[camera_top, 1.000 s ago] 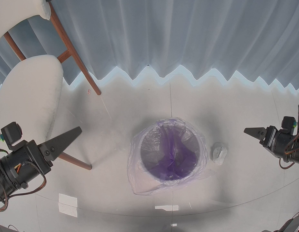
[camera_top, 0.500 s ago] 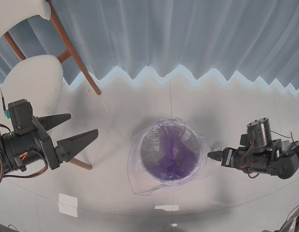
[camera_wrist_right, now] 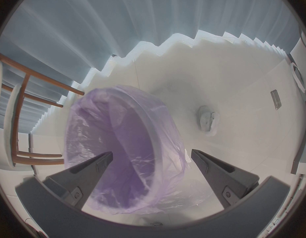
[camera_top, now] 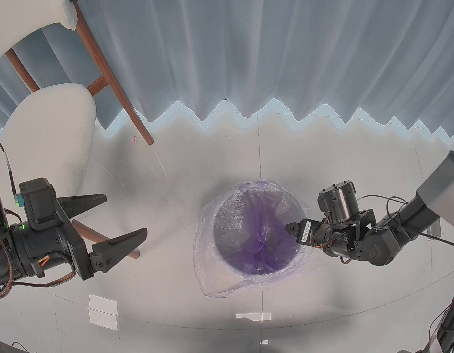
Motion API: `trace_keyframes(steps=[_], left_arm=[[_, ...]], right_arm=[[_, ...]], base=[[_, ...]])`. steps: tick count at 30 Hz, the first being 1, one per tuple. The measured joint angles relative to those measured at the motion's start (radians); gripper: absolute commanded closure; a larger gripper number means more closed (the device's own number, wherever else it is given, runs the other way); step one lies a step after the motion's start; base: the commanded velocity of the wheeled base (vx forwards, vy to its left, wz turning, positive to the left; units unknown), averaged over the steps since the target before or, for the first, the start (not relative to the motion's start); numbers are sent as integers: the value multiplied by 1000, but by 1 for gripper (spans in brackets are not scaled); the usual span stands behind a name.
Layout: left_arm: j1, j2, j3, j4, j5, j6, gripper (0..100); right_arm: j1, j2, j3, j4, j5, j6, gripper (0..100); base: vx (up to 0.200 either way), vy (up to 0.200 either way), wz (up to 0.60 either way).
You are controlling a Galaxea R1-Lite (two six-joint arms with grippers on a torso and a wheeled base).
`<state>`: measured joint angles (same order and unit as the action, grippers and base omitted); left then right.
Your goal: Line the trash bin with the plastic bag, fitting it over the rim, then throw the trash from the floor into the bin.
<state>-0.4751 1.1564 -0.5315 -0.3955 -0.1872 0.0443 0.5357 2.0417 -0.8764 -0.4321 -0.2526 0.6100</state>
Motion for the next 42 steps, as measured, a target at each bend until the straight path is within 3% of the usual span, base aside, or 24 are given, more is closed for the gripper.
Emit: trace_keyframes(steps=[22,23,39,42], left_arm=[[16,0,36,-1,-3,2,0],[16,0,37,-1,-4,1,0],[16,-3,42,5,-33,-80,0],[16,-11,45,8,-40,-95,0]], right_arm=[[-8,217,-132,-28,-7,33,0],[-8,224,-136,-28,-6,33,100],[-10,188,-117,-37,0,26,100],[-13,133,-82,-36,35,6,100]], base=[[0,0,0],[0,0,0],[0,0,0],[0,0,0]])
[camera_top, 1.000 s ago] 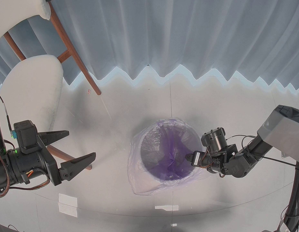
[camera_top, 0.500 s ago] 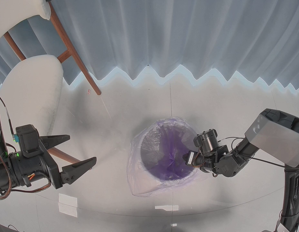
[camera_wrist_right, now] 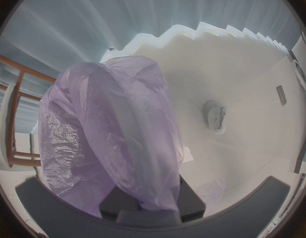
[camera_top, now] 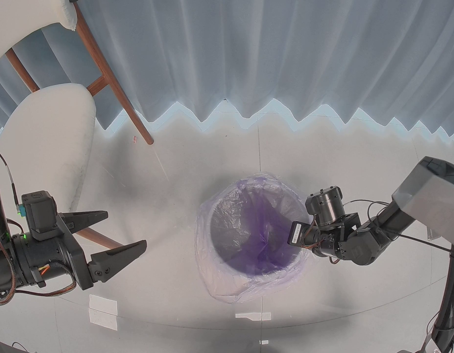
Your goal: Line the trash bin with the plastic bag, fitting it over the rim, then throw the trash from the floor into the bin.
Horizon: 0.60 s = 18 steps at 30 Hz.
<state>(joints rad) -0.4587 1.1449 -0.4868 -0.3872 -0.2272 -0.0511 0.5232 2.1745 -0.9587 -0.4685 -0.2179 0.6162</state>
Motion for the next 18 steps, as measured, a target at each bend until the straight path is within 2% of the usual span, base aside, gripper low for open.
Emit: trace_keyframes(steps=[6,9,11,18], left_arm=[[-5,-21,1,1,-17,-22,0],[-24,-30,0,-2,-22,-87,0],[-38,-34,-2,-5,-24,-171,0],[-53,-48,-13,-109,-62,-573,0]], right_arm=[[-7,-158,91,5,115,-63,100],[-17,-258,140,19,178,-105,100],[-30,-319,168,32,201,-130,100],[-90,-482,249,68,311,-184,100]], base=[[0,0,0],[0,0,0],[0,0,0],[0,0,0]])
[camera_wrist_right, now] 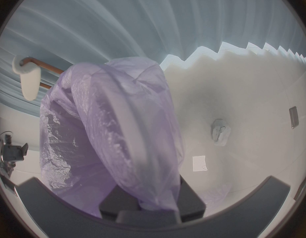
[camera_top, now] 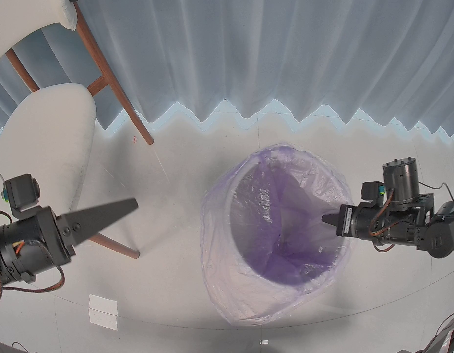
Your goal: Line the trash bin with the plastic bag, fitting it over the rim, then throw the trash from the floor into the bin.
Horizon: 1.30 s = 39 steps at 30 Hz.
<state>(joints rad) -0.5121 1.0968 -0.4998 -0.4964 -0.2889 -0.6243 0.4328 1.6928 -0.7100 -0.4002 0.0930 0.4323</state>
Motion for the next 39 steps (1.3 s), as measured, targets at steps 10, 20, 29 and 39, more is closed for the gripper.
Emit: trace_keyframes(steps=[10,20,29,39], left_arm=[[65,-19,71,-122,-250,-163,0],[58,108,45,-124,-266,91,0],[5,259,-101,-125,-265,127,0],[-37,336,-98,-118,-264,246,0]], right_arm=[[-57,-217,146,19,174,-71,100],[21,-288,174,24,114,-74,100],[109,-303,228,23,65,-75,100],[119,-304,237,20,63,-74,100]], base=[[0,0,0],[0,0,0],[0,0,0],[0,0,0]])
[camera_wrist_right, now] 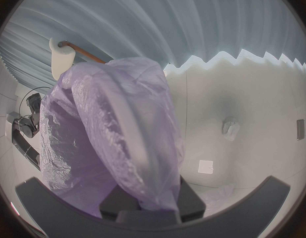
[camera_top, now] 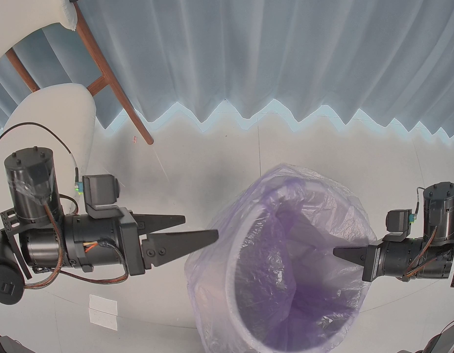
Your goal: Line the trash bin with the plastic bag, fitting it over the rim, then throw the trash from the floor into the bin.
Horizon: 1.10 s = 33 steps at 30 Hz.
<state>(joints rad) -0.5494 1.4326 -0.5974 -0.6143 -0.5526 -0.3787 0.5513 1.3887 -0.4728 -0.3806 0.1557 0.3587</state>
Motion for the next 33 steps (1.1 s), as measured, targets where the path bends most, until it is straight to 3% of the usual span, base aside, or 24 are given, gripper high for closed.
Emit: trace_keyframes(steps=[4,16,17,33], left_arm=[[-8,36,7,1,4,52,0],[-11,110,-17,-11,61,62,0],[-11,112,-21,-11,61,62,100],[7,127,-33,-21,60,57,100]], right_arm=[[0,1,-4,-4,0,0,100],[1,1,-10,-7,-1,-1,100],[1,1,-10,-7,0,-1,100],[0,2,-13,-11,1,-3,100]], base=[[0,0,0],[0,0,0],[0,0,0],[0,0,0]])
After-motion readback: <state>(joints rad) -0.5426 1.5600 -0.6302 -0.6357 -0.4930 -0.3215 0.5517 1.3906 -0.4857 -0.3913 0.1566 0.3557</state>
